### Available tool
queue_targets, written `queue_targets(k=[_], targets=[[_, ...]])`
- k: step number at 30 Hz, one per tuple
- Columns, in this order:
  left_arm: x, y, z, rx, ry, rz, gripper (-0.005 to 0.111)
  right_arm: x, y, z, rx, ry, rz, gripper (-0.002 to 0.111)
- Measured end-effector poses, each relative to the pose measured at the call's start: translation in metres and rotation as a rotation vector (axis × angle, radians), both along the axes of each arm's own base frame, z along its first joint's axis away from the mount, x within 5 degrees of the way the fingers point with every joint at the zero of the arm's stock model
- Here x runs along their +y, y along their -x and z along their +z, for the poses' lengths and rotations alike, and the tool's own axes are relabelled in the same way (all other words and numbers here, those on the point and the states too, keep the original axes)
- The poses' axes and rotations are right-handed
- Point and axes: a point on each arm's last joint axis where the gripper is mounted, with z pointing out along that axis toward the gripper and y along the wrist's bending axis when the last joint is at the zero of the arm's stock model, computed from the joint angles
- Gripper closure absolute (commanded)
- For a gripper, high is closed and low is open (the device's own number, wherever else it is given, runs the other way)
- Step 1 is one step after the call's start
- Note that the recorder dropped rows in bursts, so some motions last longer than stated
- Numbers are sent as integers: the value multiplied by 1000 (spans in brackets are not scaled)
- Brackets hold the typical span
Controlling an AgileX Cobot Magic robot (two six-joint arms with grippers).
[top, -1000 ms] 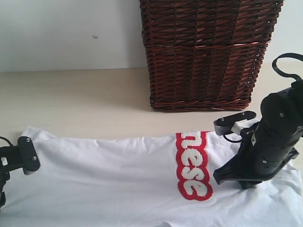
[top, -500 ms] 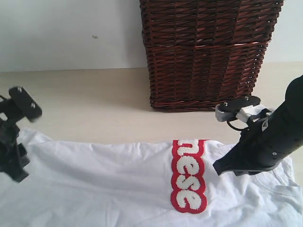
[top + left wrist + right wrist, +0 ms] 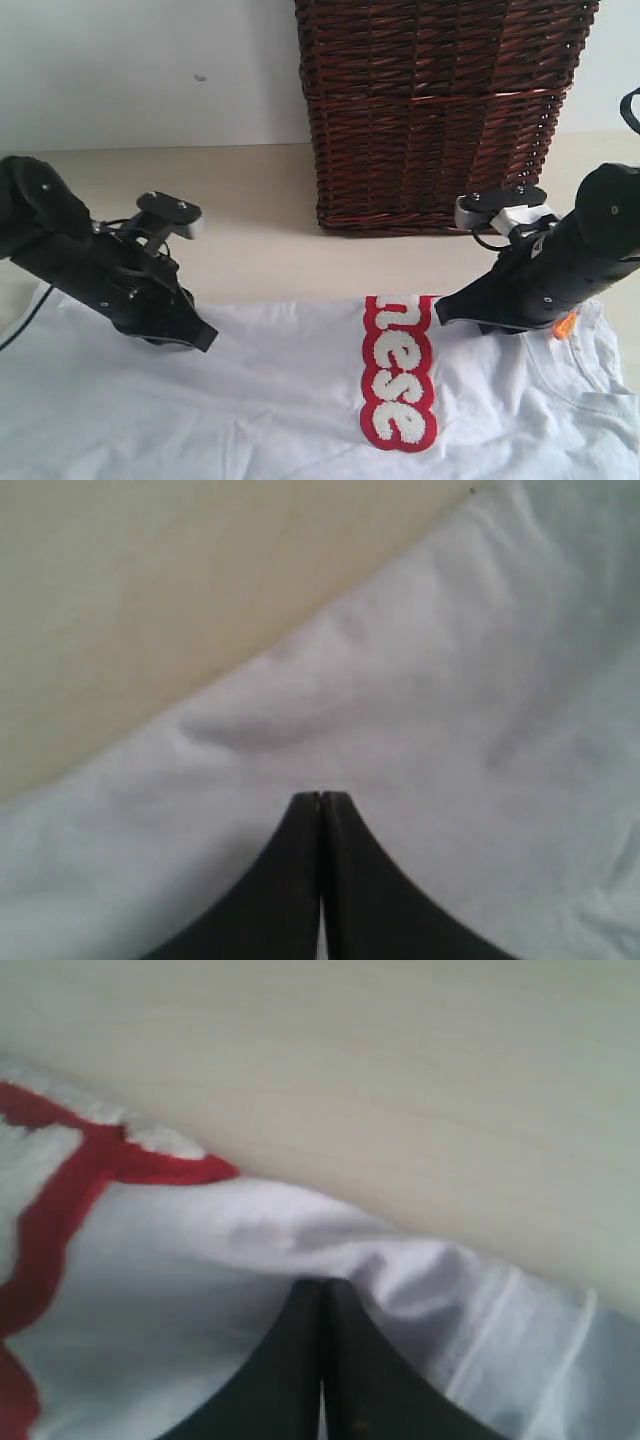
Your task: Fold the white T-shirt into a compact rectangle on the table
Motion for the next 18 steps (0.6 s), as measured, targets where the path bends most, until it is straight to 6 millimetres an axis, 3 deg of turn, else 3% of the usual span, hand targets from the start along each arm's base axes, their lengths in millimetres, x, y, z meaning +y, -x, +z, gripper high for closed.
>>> queue_targets(k=[3,7,13,18], targets=[[-1,-9,-24,50,-13,51,107,-13,-4,-8,27,11,-42,108],[15,-24,-32,68,0,178,107,-29,-8,-18,62,20,-97,108],[50,-36,-33,135,46,320,107,-39,-15,-18,9,23,-125,108],[52,-36,-33,171,63,321,107,-50,-18,-19,3,27,-158,108]])
